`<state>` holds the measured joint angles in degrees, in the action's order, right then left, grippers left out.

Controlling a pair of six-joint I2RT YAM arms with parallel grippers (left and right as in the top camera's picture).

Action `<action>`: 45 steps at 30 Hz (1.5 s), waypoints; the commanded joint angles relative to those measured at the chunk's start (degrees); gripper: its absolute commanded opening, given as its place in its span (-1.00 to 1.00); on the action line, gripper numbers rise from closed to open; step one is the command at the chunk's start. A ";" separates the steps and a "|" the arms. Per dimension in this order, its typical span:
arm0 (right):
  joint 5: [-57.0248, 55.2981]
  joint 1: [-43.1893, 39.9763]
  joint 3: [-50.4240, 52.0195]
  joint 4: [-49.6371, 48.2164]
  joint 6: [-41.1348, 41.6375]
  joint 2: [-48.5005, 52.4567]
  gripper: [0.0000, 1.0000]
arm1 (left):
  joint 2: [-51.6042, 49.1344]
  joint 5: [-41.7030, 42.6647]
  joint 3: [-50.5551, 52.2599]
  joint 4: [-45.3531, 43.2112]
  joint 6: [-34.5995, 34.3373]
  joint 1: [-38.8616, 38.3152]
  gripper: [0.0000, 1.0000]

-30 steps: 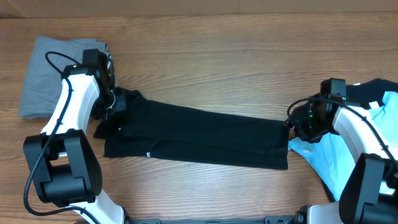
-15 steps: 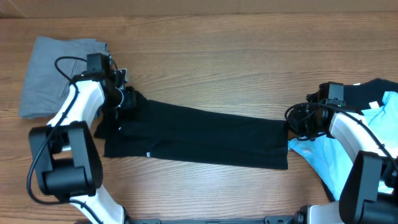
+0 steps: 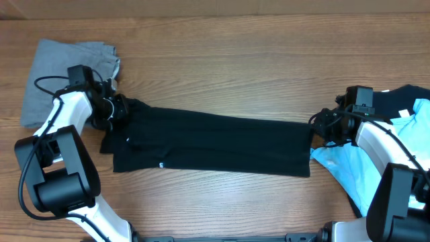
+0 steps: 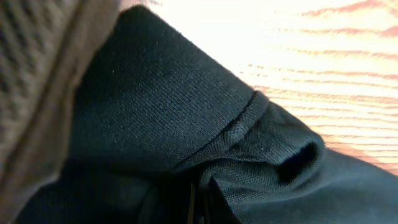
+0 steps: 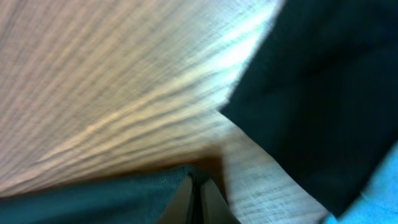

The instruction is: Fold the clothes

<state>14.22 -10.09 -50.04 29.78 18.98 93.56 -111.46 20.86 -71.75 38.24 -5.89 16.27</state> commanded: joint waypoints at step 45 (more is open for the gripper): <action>6.93 -12.68 3.34 8.68 8.61 0.09 -0.81 | 23.71 5.60 -15.72 30.58 7.21 3.93 0.04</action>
<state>20.29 -21.19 -43.99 36.86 29.93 92.95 -88.29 25.96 -87.79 68.18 0.21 19.99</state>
